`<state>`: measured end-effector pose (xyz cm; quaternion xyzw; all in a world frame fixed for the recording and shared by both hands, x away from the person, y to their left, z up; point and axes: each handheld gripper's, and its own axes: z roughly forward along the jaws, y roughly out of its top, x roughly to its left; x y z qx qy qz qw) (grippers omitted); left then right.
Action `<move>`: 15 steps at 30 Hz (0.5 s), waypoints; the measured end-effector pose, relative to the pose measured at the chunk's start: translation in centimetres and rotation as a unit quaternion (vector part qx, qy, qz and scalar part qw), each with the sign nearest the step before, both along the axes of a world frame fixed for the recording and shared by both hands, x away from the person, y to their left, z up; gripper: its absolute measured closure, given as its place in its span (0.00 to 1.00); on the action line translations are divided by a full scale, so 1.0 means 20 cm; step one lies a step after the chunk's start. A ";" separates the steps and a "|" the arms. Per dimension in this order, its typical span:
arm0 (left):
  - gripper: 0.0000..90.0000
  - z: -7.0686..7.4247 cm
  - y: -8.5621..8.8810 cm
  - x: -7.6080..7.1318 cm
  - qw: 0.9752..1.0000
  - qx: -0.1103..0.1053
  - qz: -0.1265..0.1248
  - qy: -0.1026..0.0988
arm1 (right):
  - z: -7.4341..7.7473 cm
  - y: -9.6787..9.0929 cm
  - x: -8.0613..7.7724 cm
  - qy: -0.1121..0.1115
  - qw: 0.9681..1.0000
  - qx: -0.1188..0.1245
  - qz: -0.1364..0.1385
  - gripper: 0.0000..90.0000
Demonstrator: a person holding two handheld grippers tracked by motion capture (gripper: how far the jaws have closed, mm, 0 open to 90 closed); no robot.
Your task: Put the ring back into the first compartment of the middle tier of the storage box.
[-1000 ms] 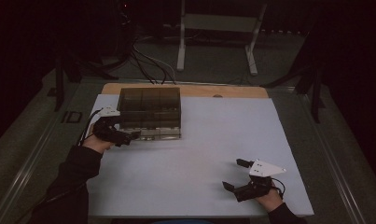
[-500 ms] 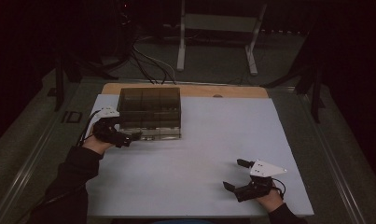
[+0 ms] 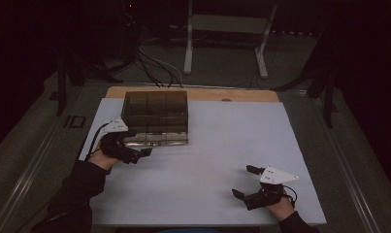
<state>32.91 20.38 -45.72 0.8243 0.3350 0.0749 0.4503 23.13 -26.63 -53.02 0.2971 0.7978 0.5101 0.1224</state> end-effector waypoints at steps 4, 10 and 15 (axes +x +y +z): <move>0.01 -0.02 -0.01 -0.04 1.000 -0.012 -0.012 0.004 | 0.00 0.00 0.00 0.001 1.000 0.000 0.000 0.00; 0.01 -0.07 -0.03 -0.09 0.999 -0.016 -0.027 0.006 | 0.00 0.00 0.00 0.001 1.000 0.000 0.001 0.00; 0.01 -0.11 -0.04 -0.14 0.999 -0.015 -0.037 0.001 | 0.00 0.00 0.00 0.000 1.000 0.000 0.000 0.00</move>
